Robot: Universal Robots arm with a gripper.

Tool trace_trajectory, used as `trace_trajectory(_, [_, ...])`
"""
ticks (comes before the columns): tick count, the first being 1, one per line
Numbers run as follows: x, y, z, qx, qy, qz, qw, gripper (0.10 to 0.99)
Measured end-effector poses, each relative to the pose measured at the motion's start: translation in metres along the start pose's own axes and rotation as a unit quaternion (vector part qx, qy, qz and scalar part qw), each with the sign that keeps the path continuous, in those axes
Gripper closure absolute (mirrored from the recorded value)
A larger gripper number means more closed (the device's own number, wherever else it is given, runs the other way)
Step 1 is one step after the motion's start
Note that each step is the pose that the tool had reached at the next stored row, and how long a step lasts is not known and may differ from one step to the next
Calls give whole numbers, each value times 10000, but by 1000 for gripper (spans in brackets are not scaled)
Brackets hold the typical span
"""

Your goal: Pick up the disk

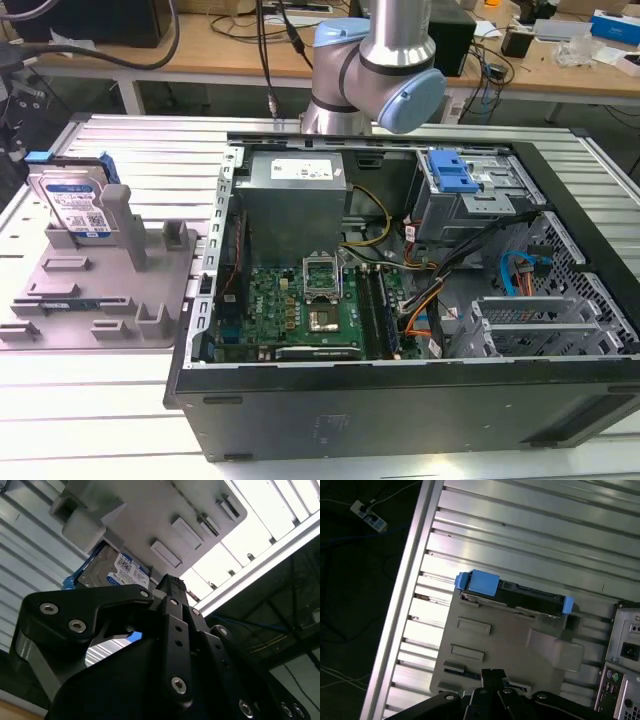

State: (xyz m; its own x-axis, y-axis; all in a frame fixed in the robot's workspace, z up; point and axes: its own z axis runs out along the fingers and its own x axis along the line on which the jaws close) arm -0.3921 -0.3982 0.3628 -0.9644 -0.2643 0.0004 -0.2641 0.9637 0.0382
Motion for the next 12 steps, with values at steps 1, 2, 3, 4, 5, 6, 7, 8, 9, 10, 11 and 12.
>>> trace_trajectory(1, [0,0,0,0,4,-93,10000,980])
trace_trajectory(2, [0,0,0,0,7,-191,9998,980])
trace_trajectory(3, [0,0,0,0,13,-330,9995,980])
trace_trajectory(4, [0,0,1,0,18,-471,9989,980])
trace_trajectory(5, [0,0,1,0,24,-629,9980,980])
trace_trajectory(6, [0,0,1,1,29,-751,9972,980])
trace_trajectory(7, [0,0,2,0,32,-841,9965,980])
trace_trajectory(8, [0,0,2,0,42,-1098,9939,980])
trace_trajectory(9, [0,0,3,0,50,-1301,9915,980])
trace_trajectory(10, [0,0,3,1,54,-1403,9901,980])
trace_trajectory(11, [0,0,3,1,58,-1503,9886,980])
trace_trajectory(12, [0,0,4,1,63,-1638,9865,918])
